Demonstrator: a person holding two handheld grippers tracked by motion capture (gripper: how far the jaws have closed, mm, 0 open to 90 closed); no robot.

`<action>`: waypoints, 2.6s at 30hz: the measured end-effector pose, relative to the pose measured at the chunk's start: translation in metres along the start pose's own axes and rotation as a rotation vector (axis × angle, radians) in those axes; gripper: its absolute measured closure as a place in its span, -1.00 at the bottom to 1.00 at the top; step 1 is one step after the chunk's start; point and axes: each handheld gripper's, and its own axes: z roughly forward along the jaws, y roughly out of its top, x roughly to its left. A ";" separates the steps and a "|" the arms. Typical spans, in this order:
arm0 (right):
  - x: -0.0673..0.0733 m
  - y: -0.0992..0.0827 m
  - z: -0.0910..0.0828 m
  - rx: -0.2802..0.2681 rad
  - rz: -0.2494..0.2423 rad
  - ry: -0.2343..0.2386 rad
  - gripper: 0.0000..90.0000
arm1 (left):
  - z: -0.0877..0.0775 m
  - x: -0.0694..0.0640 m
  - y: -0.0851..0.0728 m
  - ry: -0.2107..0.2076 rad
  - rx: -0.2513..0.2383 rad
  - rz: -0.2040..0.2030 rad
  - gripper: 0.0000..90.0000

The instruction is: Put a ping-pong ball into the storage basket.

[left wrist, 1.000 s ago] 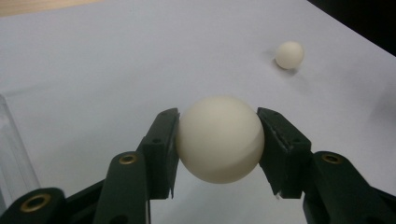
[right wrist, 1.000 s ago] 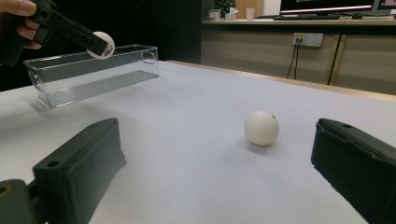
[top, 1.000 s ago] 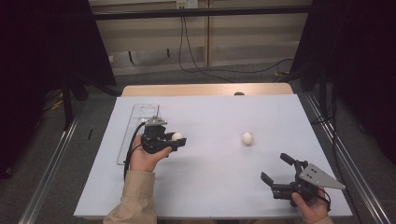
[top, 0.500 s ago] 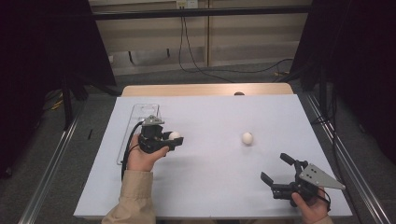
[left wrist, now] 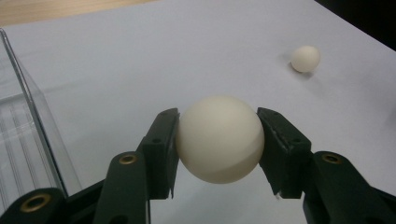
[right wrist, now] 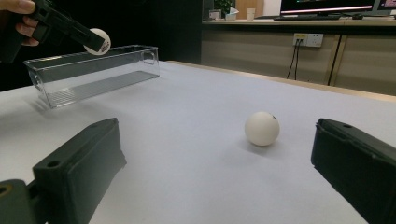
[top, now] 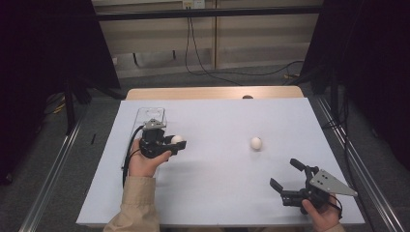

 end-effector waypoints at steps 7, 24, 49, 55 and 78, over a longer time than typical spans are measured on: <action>0.000 0.000 0.000 0.000 -0.001 0.000 -0.97 | -0.003 0.003 -0.001 0.009 -0.007 -0.006 0.13; 0.000 0.000 0.000 -0.001 0.001 0.001 -0.97 | -0.009 0.010 -0.002 0.030 -0.016 -0.011 0.13; 0.000 0.000 0.001 0.000 0.000 0.002 -0.97 | -0.020 0.021 -0.005 0.075 -0.030 -0.029 0.13; 0.000 0.000 0.001 0.000 0.000 0.002 -0.97 | -0.022 0.024 -0.006 0.084 -0.031 -0.032 0.13; 0.000 0.000 0.001 -0.001 0.001 0.003 -0.97 | -0.027 0.032 -0.009 0.117 -0.043 -0.045 0.13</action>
